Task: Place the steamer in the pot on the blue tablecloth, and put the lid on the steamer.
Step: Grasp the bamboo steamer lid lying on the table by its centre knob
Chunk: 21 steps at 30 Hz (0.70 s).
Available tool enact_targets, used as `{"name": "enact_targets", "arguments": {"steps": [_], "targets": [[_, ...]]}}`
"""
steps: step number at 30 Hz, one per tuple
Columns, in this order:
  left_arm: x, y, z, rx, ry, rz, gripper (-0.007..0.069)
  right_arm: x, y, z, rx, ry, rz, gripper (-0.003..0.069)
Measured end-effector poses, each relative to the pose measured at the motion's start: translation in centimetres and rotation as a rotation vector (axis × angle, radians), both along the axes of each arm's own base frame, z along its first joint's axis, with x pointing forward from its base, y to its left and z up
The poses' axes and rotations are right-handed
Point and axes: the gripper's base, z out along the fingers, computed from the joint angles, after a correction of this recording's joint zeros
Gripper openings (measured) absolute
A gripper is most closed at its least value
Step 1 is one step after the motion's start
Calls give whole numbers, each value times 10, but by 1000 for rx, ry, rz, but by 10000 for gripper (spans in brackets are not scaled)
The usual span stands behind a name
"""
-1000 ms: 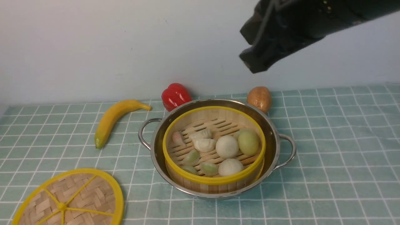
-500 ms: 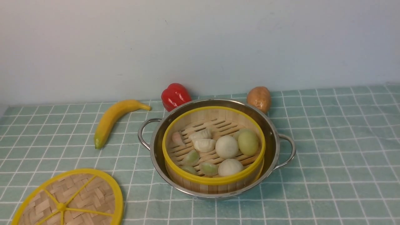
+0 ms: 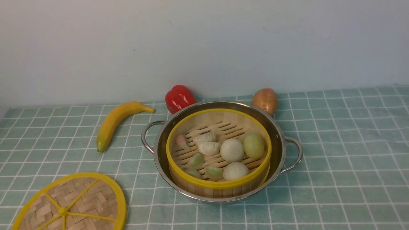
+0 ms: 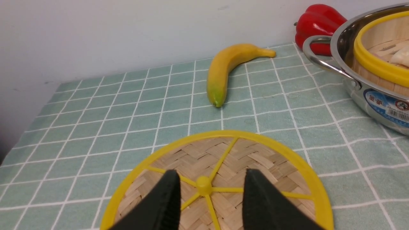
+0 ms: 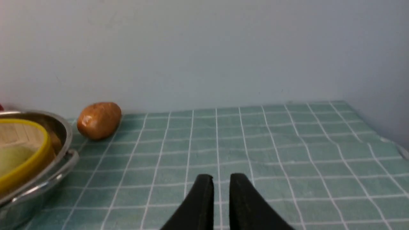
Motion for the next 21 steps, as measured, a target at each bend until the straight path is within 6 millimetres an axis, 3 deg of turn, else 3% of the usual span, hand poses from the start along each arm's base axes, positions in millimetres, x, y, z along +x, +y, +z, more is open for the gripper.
{"name": "enact_targets", "arguments": {"steps": [6,21], "targets": [[0,0,0,0,0,0,264,2,0,-23,7,66,0,125],[0,0,0,0,0,0,264,3,1,-20,16,28,10,171]]}}
